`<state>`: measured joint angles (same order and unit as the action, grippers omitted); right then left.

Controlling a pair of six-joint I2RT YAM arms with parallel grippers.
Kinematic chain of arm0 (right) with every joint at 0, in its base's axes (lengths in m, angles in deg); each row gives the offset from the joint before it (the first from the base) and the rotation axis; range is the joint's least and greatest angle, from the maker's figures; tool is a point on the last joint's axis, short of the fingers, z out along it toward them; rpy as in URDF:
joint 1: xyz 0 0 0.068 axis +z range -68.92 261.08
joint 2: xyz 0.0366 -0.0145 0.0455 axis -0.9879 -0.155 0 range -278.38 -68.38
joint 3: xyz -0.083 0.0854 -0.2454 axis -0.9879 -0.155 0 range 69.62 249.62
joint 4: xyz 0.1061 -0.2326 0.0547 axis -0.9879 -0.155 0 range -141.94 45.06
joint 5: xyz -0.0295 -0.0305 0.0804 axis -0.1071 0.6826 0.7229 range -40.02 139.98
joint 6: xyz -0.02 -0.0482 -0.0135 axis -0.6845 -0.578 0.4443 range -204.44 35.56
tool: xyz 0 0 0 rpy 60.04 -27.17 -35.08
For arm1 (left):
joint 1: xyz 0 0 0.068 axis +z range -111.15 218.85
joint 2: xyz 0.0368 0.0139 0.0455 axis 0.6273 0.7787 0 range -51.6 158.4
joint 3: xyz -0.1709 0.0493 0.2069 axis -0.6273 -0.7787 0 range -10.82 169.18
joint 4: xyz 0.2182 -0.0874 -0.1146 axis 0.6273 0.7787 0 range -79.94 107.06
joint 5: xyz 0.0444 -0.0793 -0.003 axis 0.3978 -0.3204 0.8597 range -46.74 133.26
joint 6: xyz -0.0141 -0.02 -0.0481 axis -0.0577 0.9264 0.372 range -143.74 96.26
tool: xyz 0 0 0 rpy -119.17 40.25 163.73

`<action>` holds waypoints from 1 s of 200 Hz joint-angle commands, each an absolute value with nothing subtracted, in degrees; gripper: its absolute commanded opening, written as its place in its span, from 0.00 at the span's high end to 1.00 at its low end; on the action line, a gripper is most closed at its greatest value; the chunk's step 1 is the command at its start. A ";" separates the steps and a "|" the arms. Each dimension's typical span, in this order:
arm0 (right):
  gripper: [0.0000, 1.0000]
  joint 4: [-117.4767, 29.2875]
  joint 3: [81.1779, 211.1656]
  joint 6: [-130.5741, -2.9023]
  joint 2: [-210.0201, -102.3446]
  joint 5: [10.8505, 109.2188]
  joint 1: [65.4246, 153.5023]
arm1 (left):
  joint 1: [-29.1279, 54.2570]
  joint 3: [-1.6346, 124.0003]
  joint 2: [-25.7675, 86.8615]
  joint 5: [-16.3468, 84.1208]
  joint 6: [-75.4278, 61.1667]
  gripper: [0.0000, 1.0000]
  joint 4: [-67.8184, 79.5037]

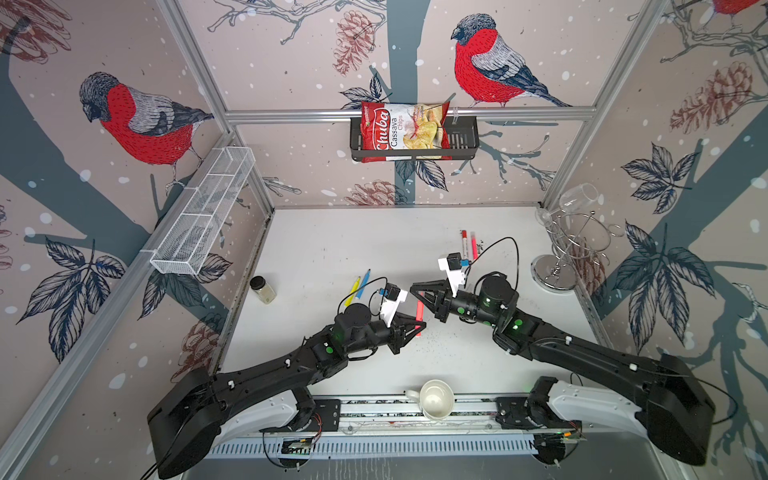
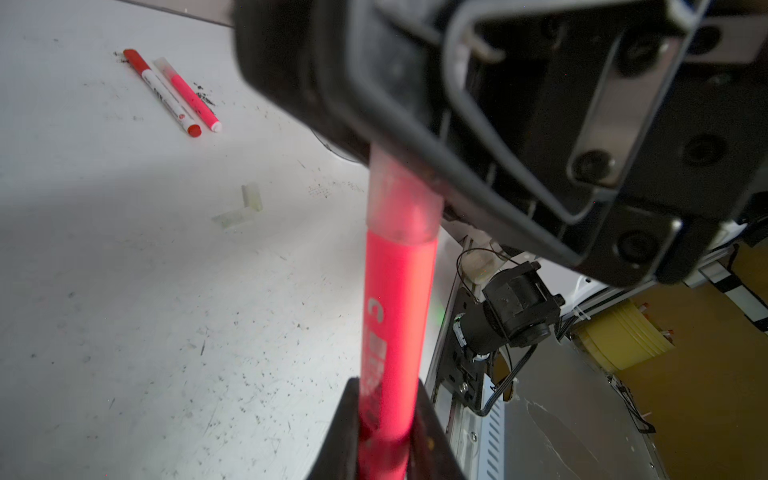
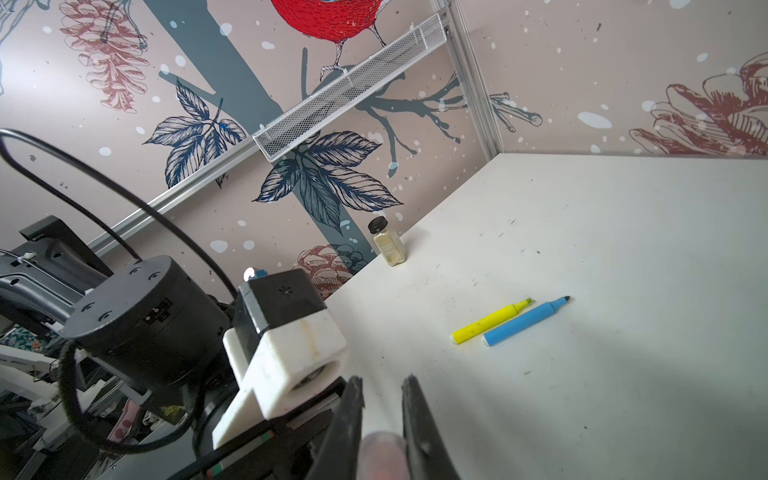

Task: Insert the pens into the pen caps
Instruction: 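Bring the right gripper back and close it on the capped pink highlighter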

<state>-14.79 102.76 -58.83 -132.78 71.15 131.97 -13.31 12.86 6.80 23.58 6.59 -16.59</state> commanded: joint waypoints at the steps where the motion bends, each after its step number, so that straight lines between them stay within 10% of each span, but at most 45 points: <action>1: 1.00 -28.14 101.93 -60.13 -133.17 76.54 133.29 | -12.30 14.95 5.79 31.99 7.39 1.00 -41.32; 105: 0.43 -36.78 114.41 -66.08 -126.95 69.74 130.13 | -12.56 6.24 10.47 34.55 8.76 1.00 -42.33; 200: 0.45 -42.26 116.57 -68.59 -132.53 73.54 131.38 | -13.73 6.97 8.75 36.98 6.68 1.00 -39.38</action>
<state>-40.21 114.72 -66.72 -130.29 71.22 130.40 -13.42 6.05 8.81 35.95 7.75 -37.40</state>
